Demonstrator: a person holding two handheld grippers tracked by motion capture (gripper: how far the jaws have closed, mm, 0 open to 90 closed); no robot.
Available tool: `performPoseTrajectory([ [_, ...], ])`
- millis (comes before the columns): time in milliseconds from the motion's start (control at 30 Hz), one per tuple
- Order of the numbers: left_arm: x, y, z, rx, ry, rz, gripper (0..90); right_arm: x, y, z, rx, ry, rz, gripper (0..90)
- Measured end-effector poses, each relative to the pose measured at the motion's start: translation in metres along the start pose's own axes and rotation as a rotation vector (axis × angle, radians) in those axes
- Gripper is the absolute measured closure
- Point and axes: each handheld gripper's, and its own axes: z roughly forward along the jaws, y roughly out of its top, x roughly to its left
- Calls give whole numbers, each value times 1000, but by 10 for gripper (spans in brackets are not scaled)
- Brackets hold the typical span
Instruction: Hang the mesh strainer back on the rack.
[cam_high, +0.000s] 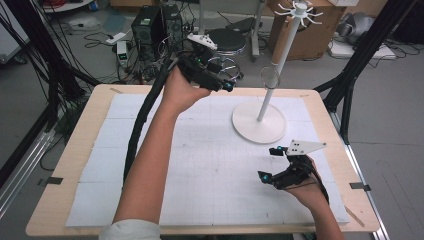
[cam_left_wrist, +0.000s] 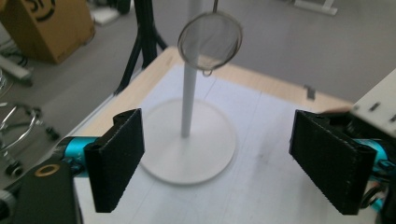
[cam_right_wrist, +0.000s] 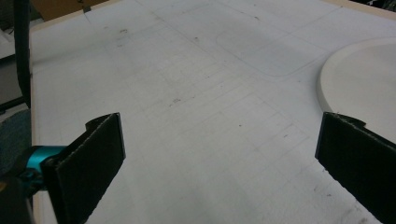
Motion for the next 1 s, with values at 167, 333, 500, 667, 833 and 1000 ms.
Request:
performPoseTrajectory([
  [167,-3,-12,-8,12,9,7,175,-1,0,0,-3,-3,-4,6],
  [333,-5,-26,-16,1,-6,0,149,-1,0,3,8,-2,-3,6],
  [500,-9,-46,-22,19,8,-3,89,1,0,5,18,1,0,6],
  [667,-14,-68,-26,31,4,-14,51,1,0,6,21,-1,-1,6],
  [833,-16,-84,-32,32,6,-24,16,2,1,7,20,1,-4,6],
  [1000,-24,-101,-41,27,0,-21,16,3,1,7,26,-1,-5,6],
])
